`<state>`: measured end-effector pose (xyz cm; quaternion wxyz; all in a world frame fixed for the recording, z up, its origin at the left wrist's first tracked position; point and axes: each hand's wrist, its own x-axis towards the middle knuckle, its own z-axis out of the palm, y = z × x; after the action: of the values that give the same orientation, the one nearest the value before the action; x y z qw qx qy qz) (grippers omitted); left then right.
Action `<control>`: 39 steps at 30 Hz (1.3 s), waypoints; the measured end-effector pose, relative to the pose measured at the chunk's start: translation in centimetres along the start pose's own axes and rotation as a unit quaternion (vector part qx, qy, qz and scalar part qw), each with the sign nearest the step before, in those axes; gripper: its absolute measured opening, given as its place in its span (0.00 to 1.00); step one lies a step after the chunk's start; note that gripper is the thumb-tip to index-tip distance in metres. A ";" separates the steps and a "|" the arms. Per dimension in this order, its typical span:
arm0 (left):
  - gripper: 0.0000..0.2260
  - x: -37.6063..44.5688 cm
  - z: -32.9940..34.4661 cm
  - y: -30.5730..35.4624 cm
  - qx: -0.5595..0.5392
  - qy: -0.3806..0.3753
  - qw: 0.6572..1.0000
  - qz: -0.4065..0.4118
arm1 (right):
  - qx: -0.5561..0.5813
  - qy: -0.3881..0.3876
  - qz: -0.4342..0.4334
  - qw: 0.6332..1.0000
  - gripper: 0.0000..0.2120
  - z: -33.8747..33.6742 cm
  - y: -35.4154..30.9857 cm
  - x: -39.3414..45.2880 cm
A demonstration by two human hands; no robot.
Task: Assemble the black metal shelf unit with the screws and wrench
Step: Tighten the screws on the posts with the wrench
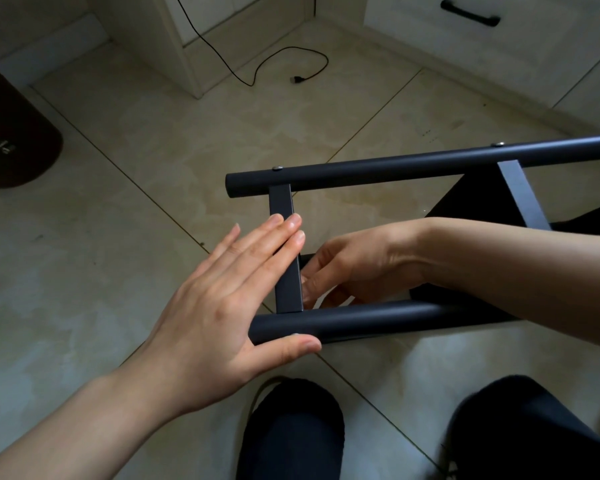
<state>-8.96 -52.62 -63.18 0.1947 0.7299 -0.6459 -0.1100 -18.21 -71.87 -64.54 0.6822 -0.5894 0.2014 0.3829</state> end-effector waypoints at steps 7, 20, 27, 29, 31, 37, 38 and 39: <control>0.39 0.0 0.0 0.0 0.001 -0.004 1.000 -0.002 | -0.010 0.010 0.004 1.000 0.07 0.0 -0.1 0.0; 0.43 -0.3 0.3 0.5 -0.139 0.006 0.988 -0.069 | -0.079 0.088 -0.064 0.991 0.08 1.1 -0.7 -3.4; 0.42 -2.7 2.4 3.3 -0.369 0.137 0.889 -0.233 | -0.309 0.201 -0.102 0.924 0.11 3.3 -1.1 -5.8; 0.42 -3.2 3.3 3.8 -0.456 0.173 0.831 -0.268 | -0.302 0.207 -0.123 0.923 0.11 3.9 -0.7 -6.5; 0.42 -3.4 4.2 3.9 -0.492 0.192 0.799 -0.286 | -0.304 0.211 -0.136 0.919 0.10 4.3 -0.4 -6.8; 0.40 -2.6 6.8 3.7 -0.514 0.178 0.771 -0.331 | -0.361 0.260 -0.156 0.882 0.14 5.4 0.3 -6.5; 0.38 -2.2 7.4 3.8 -0.500 0.167 0.780 -0.337 | -0.363 0.264 -0.158 0.880 0.14 5.5 0.4 -6.4; 0.36 -1.8 7.8 4.1 -0.485 0.162 0.786 -0.346 | -0.367 0.266 -0.156 0.878 0.14 5.6 0.4 -6.1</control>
<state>-16.10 -52.35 -68.65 0.5738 0.7209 -0.1703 -0.3493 -23.29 -68.27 -59.09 0.3887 -0.9009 0.1256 0.1466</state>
